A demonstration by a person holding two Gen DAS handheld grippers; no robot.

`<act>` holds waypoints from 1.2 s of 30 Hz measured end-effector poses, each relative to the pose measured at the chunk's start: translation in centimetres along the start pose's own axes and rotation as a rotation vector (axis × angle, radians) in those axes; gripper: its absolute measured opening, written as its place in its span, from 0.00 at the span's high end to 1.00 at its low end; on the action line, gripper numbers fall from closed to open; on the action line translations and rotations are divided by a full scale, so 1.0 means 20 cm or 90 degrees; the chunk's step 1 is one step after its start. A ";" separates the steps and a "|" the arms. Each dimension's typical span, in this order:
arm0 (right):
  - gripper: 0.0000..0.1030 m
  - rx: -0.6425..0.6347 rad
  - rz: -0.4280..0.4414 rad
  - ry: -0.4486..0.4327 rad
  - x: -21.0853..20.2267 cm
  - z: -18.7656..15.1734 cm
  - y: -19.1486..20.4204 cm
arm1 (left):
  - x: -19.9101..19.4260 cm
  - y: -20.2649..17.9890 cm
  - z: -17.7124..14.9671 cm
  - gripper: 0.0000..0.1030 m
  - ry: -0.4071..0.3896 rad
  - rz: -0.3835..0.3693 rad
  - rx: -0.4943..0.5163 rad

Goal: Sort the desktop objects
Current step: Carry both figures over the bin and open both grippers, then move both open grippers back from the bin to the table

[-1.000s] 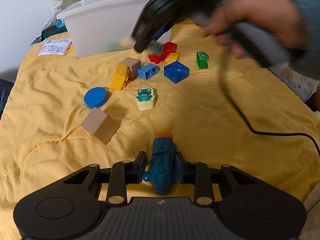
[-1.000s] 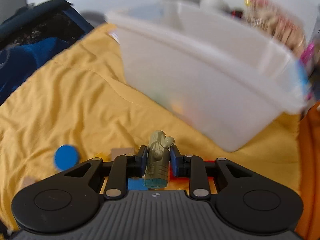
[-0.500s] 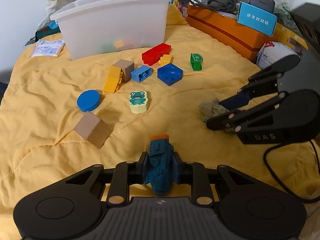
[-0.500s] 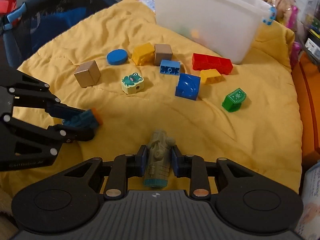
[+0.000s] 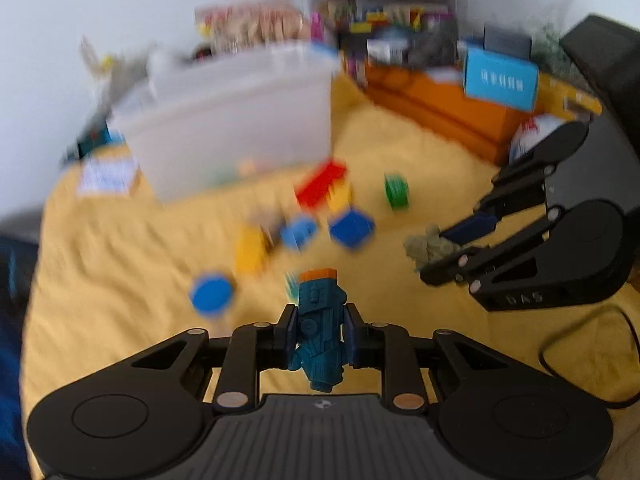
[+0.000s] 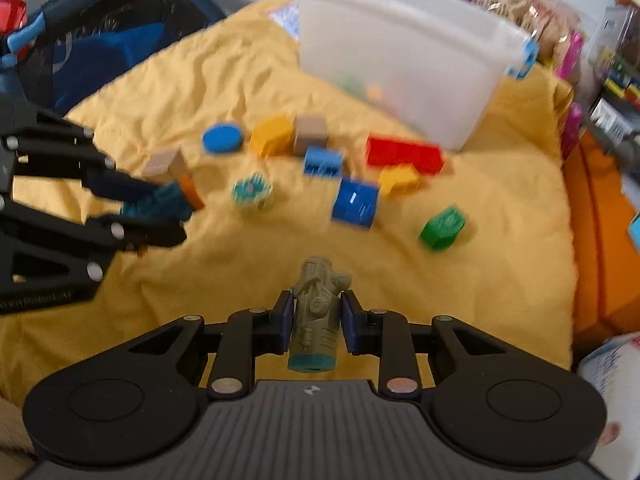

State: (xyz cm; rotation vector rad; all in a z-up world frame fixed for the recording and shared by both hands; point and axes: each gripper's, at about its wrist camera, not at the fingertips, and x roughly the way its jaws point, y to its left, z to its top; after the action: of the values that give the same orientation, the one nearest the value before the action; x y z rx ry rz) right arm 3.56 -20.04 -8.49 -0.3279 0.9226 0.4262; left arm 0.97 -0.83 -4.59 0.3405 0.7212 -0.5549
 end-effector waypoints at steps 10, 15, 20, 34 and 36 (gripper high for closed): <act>0.72 0.029 -0.043 -0.170 -0.18 0.42 -0.27 | -0.06 0.33 0.60 0.74 -0.181 0.038 0.006; 0.73 0.048 -0.068 -0.215 -0.16 0.66 -0.41 | 0.03 0.44 0.89 0.74 -0.224 0.047 0.014; 0.73 0.046 -0.104 -0.211 -0.04 0.88 -0.53 | 0.29 0.51 1.02 0.74 -0.206 0.082 0.026; 0.60 0.053 -0.145 -0.171 0.10 0.94 -0.59 | 0.35 0.54 0.89 0.55 -0.124 0.063 -0.024; 0.57 0.056 -0.119 -0.195 0.02 0.88 -0.56 | 0.24 0.53 0.79 0.44 -0.147 0.057 -0.042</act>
State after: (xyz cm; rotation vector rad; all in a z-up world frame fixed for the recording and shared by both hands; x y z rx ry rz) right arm 21.45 -21.74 2.18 -0.2564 0.6039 0.2535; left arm 18.41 -1.57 4.38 0.2412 0.4970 -0.4755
